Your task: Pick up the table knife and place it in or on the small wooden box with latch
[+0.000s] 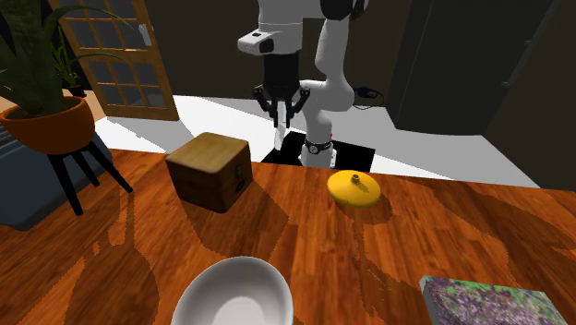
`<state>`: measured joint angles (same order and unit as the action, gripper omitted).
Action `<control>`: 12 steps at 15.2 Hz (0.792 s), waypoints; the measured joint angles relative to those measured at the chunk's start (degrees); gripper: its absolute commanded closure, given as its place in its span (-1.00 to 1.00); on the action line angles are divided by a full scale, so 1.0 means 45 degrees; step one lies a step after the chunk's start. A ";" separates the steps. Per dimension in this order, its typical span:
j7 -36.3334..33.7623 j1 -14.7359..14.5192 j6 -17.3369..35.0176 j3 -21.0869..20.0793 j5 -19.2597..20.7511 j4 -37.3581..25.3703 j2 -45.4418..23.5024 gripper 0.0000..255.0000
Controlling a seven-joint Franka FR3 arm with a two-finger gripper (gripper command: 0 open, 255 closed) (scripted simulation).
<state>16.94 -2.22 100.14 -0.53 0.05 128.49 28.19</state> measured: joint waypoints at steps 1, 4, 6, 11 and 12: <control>0.0130 0.0052 -0.0106 0.0101 0.0049 -0.0207 -0.0101 1.00; 0.0859 0.0324 -0.0149 0.0657 0.0281 -0.0876 -0.0719 1.00; 0.1419 0.0520 -0.0201 0.1069 0.0425 -0.1444 -0.1226 1.00; 0.2776 0.0959 -0.0177 0.2016 0.0596 -0.2856 -0.2636 1.00; 0.3041 0.1036 -0.0280 0.2188 0.0587 -0.3313 -0.2984 1.00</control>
<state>30.63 2.44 98.88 9.32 2.69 113.58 14.77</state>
